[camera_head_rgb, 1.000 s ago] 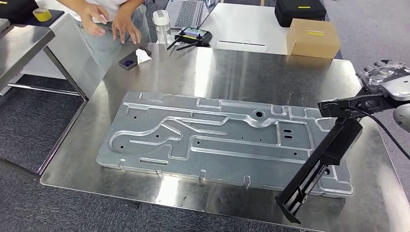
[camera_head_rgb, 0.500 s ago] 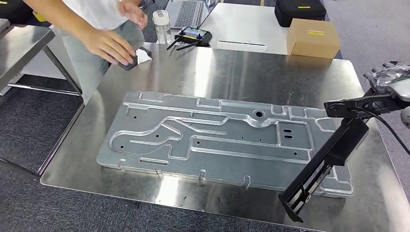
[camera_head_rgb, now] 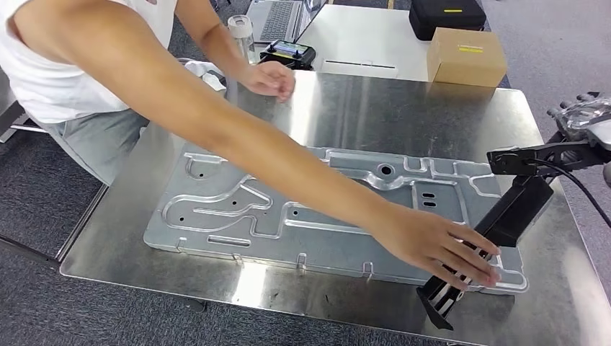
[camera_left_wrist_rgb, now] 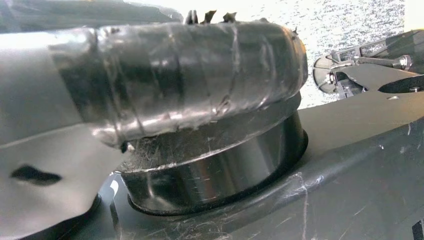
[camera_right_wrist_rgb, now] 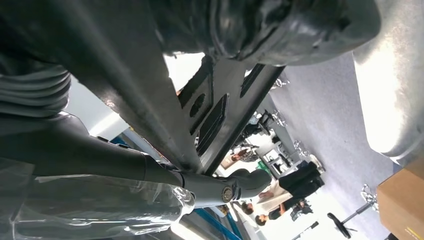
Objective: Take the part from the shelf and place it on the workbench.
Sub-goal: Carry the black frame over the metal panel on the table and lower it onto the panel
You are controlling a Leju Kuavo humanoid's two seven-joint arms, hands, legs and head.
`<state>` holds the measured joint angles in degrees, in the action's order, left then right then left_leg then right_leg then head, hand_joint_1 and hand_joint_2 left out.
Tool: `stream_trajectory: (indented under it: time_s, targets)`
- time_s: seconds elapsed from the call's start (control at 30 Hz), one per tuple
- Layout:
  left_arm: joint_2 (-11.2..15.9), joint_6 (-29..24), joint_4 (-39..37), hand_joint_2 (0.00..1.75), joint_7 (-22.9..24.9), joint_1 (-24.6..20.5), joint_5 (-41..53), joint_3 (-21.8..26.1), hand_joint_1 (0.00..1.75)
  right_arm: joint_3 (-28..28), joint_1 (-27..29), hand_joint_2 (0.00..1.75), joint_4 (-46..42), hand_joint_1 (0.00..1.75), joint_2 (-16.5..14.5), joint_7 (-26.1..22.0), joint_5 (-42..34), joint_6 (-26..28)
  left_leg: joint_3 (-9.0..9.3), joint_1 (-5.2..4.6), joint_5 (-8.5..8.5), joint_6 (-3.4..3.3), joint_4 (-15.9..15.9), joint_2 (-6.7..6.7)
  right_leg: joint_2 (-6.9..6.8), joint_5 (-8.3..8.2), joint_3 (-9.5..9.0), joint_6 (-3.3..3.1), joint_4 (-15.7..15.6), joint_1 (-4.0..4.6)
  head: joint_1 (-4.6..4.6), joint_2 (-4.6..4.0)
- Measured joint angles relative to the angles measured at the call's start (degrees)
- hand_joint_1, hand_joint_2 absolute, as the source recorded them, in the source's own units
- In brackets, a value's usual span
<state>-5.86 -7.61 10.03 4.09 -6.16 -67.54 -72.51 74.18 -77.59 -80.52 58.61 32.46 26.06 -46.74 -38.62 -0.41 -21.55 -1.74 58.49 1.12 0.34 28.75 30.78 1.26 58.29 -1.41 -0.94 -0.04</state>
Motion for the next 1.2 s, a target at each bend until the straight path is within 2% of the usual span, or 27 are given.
stream_trajectory:
  time_s: [0.73, 1.2]
  targets:
    - [0.02, 0.14, 0.0, 0.0, -1.29, 0.03, 0.28, -1.27, 0.0, -3.17, 2.88, 0.0, -0.36, 0.0, 2.69, 0.0, -0.49, 1.63, -0.21, -0.06, -0.1, -0.02, 0.13, 0.25, -0.26, 0.12, -0.04, 0.3, -0.11, -0.11, 0.0, 0.0]
    - [0.02, 0.17, 0.0, 0.0, -0.76, -0.02, 0.07, -1.28, 0.0, -4.16, 3.74, 0.0, -1.11, 0.0, 2.93, 0.0, 0.12, 1.07, -0.23, -0.09, -0.13, -0.05, 0.14, 0.28, -0.32, 0.14, -0.06, 0.33, -0.12, -0.11, 0.0, 0.0]
